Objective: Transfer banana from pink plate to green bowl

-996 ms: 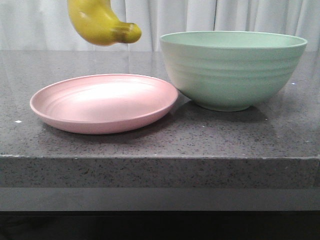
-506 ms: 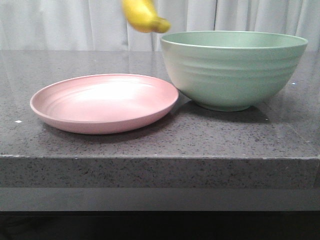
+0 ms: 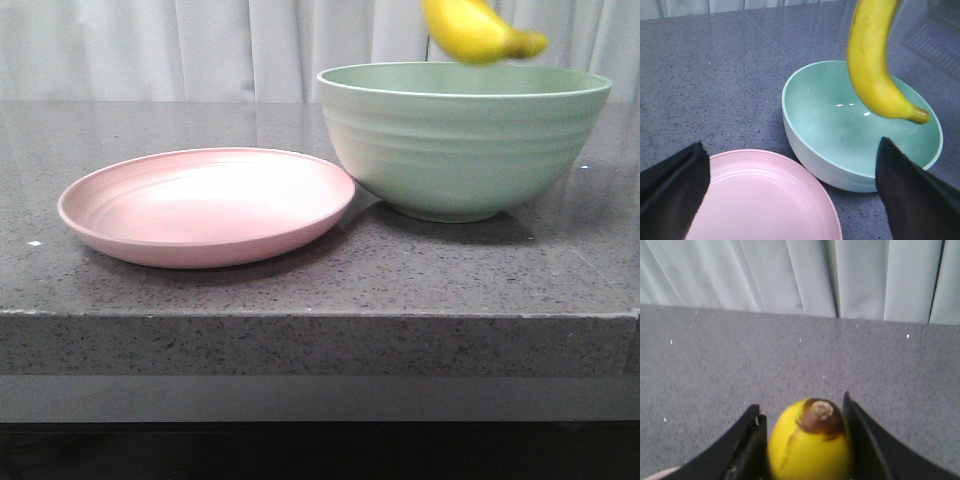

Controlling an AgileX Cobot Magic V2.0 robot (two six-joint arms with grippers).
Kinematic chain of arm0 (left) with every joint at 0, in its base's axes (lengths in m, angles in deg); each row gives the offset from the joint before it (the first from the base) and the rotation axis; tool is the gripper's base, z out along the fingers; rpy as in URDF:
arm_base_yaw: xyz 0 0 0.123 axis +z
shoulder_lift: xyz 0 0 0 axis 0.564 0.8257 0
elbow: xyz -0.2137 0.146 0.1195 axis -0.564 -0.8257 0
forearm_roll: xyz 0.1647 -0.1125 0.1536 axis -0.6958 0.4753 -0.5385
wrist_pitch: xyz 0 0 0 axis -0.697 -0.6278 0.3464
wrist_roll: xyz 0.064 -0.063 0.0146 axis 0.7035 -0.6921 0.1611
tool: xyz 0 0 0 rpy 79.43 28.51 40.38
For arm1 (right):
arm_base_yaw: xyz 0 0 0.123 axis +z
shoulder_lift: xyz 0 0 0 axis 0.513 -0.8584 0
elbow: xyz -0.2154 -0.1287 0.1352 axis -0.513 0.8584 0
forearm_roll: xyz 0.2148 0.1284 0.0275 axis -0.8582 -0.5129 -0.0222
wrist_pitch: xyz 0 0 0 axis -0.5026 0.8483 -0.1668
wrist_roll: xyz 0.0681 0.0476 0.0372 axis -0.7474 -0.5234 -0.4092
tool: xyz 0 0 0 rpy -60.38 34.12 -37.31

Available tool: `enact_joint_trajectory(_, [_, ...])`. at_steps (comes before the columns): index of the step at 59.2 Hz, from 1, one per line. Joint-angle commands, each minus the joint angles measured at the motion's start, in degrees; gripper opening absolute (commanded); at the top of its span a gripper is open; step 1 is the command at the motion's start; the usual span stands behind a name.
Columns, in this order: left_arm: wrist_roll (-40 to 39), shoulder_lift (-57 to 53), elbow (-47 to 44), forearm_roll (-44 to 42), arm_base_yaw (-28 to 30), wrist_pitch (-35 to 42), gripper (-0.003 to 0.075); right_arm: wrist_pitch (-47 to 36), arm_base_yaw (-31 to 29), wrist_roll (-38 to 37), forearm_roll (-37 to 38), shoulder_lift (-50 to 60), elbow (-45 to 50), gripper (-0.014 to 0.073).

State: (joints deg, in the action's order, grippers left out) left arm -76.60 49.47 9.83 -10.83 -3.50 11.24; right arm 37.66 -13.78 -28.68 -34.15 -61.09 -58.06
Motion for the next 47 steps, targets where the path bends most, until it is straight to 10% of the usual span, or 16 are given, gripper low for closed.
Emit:
enact_joint_trajectory(1, [-0.07, -1.34, 1.83, 0.48, -0.44, 4.59, 0.0652, -1.49, -0.34, 2.09, 0.25, -0.54, -1.98, 0.0058])
enact_joint_trajectory(25, [-0.07, -1.34, 1.83, 0.48, -0.44, 4.59, 0.0651, 0.56, -0.34, 2.25, 0.25, -7.57, -1.98, 0.0068])
enact_joint_trajectory(47, [-0.07, -1.34, 1.83, 0.48, -0.44, 4.59, 0.0651, 0.5, -0.34, 2.25, 0.25, -7.83, -1.98, 0.0406])
